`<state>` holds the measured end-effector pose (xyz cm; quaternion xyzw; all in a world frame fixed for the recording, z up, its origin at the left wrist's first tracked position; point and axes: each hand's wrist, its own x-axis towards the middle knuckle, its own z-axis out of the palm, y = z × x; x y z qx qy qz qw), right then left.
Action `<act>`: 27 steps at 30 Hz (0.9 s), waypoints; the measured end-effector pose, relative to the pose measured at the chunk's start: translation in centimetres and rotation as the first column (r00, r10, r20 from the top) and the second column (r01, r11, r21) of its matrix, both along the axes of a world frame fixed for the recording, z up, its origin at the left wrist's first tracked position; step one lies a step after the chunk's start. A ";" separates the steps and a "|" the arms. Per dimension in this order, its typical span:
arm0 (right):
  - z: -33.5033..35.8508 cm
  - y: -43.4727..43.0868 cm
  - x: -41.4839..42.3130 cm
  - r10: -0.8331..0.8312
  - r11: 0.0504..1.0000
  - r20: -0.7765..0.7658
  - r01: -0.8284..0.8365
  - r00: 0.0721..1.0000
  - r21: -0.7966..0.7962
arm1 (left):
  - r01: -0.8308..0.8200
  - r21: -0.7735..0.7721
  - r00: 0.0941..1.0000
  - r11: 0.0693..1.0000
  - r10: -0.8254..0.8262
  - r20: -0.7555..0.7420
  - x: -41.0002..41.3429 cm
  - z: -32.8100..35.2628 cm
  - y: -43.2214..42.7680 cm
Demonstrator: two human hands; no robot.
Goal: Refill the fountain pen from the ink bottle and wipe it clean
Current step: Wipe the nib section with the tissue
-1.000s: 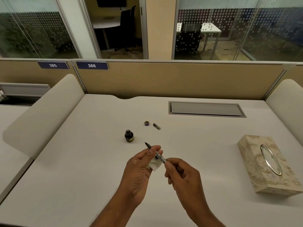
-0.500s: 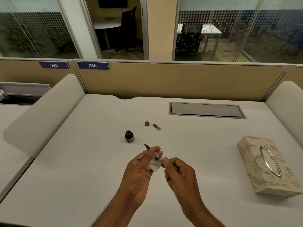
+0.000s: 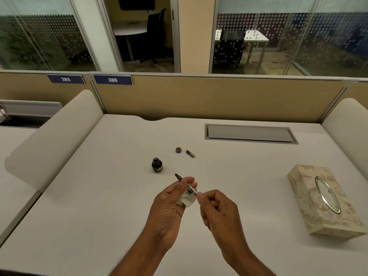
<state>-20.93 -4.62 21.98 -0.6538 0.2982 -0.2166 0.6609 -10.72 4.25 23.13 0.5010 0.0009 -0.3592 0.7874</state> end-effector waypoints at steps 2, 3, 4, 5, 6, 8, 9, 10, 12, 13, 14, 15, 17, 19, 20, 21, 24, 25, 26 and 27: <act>0.1 0.0 0.0 0.009 1.000 -0.001 -0.009 1.000 0.007 | 0.003 0.000 1.000 1.000 -0.003 0.000 0.0 0.0 0.0; 0.2 0.0 -0.1 0.000 1.000 -0.005 0.000 1.000 -0.022 | 0.005 -0.002 1.000 1.000 -0.005 -0.001 0.0 0.0 0.0; 0.2 0.1 -0.1 -0.008 0.999 -0.009 0.007 1.000 -0.051 | 0.007 -0.005 1.000 1.000 -0.007 -0.002 0.0 0.0 0.1; 0.2 0.0 -0.1 -0.011 0.998 -0.010 0.010 1.000 -0.067 | 0.008 -0.007 1.000 1.000 -0.008 -0.002 0.0 -0.1 0.1; 0.1 0.0 -0.2 -0.008 0.998 -0.010 0.007 1.000 -0.062 | 0.008 -0.009 1.000 1.000 -0.008 -0.003 0.0 -0.1 0.1; 0.2 0.1 -0.2 0.009 1.000 -0.012 -0.009 1.000 0.005 | 0.009 -0.012 1.000 1.000 -0.009 -0.003 -0.1 -0.1 0.1; 0.4 0.1 -0.2 0.019 0.999 -0.004 -0.019 1.000 0.030 | 0.011 -0.011 1.000 1.000 -0.011 0.001 -0.1 -0.1 0.1; 0.4 0.1 -0.2 0.017 1.000 0.000 -0.017 1.000 0.025 | 0.013 -0.008 1.000 1.000 -0.013 0.004 -0.1 -0.1 0.1; 0.6 0.1 -0.3 0.000 1.000 0.002 0.000 1.000 -0.019 | 0.018 -0.006 1.000 1.000 -0.018 0.009 -0.1 0.0 0.2; 0.5 0.1 -0.3 -0.003 1.000 0.002 0.003 1.000 -0.030 | 0.018 -0.005 1.000 1.000 -0.018 0.012 -0.1 0.0 0.2; 0.4 0.1 -0.4 0.002 1.000 0.001 -0.002 1.000 -0.021 | 0.019 -0.006 1.000 1.000 -0.019 0.013 0.0 0.0 0.2; 0.4 0.1 -0.4 0.012 1.000 -0.005 -0.012 1.000 0.002 | 0.019 -0.008 1.000 1.000 -0.019 0.011 0.0 0.0 0.2; 0.5 0.1 -0.5 0.033 0.999 -0.004 -0.033 0.999 0.038 | 0.018 -0.005 1.000 1.000 -0.018 0.011 -0.1 0.0 0.3; 0.6 0.1 -0.6 0.011 1.000 -0.010 -0.011 1.000 0.004 | 0.017 0.004 1.000 1.000 -0.017 0.013 -0.1 -0.1 0.3; 0.6 0.1 -0.6 0.001 1.000 -0.016 -0.001 1.000 -0.016 | 0.017 0.007 1.000 1.000 -0.017 0.014 -0.1 -0.1 0.3; 0.5 0.1 -0.6 0.002 1.000 -0.015 -0.002 1.000 -0.016 | 0.018 0.008 1.000 1.000 -0.018 0.016 -0.1 -0.1 0.3; 0.5 0.1 -0.7 0.041 0.998 -0.009 -0.041 0.999 0.045 | 0.022 0.004 1.000 1.000 -0.022 0.018 -0.2 -0.1 0.4; 0.5 0.1 -0.8 0.039 0.999 -0.009 -0.038 0.999 0.030 | 0.023 0.002 1.000 1.000 -0.023 0.016 -0.2 0.0 0.4; 0.6 0.2 -0.8 0.025 1.000 -0.015 -0.025 1.000 0.003 | 0.024 0.001 1.000 1.000 -0.024 0.014 -0.2 0.0 0.4; 0.6 0.2 -0.9 0.013 1.000 -0.018 -0.013 1.000 -0.025 | 0.025 -0.001 1.000 1.000 -0.025 0.012 -0.2 0.0 0.4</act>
